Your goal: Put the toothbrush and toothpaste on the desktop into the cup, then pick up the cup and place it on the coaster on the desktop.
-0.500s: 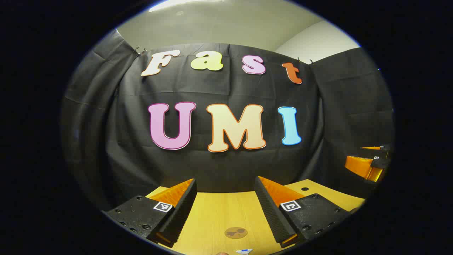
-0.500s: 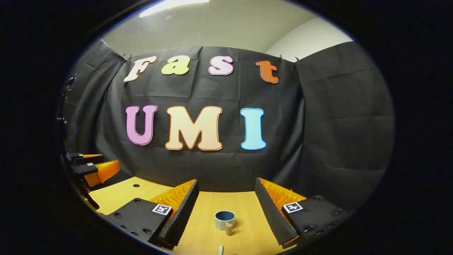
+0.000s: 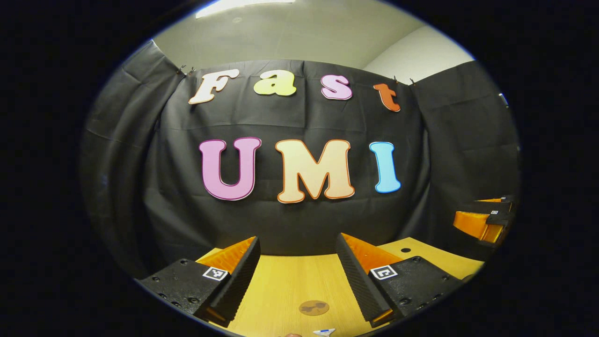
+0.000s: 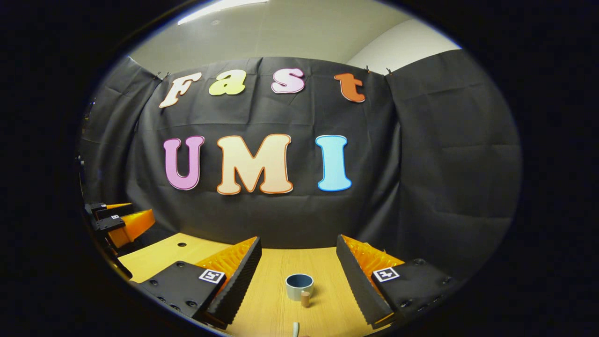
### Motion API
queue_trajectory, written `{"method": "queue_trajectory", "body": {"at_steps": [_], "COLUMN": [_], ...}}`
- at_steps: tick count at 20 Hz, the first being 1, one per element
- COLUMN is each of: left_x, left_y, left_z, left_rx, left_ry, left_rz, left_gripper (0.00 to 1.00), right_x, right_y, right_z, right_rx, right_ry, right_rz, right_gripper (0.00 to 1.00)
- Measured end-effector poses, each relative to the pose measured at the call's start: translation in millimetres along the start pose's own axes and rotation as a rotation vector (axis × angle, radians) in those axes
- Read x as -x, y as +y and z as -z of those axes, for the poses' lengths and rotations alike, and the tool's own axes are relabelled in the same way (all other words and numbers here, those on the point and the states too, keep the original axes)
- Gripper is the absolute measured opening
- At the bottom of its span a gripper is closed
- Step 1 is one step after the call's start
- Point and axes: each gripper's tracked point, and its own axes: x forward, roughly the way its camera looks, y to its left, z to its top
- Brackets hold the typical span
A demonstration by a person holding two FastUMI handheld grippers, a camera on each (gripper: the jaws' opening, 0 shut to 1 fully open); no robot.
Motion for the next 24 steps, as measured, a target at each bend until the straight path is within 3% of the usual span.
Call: {"method": "queue_trajectory", "body": {"at_steps": [6, 10, 17, 24], "left_x": [6.3, 13.9, 27.2, 30.4], "left_y": [7.6, 12.1, 23.7, 41.4], "left_z": [4.2, 3.2, 14.5, 30.8], "left_rx": [0.002, -0.025, -0.033, -0.029], "left_ry": [0.008, 0.010, 0.048, 0.093], "left_rz": [-0.036, -0.058, -0.103, -0.163], "left_gripper": [0.94, 0.94, 0.94, 0.94], "right_x": [-0.1, -4.8, -13.7, -10.5], "right_y": [6.2, 11.5, 16.0, 13.9], "right_z": [12.4, 42.9, 144.5, 224.9], "right_rx": [0.024, 0.032, 0.072, 0.115], "right_ry": [0.033, 0.112, 0.412, 0.634], "right_rz": [-0.034, -0.061, -0.109, -0.147], "right_gripper": [0.99, 0.99, 1.00, 0.99]}}
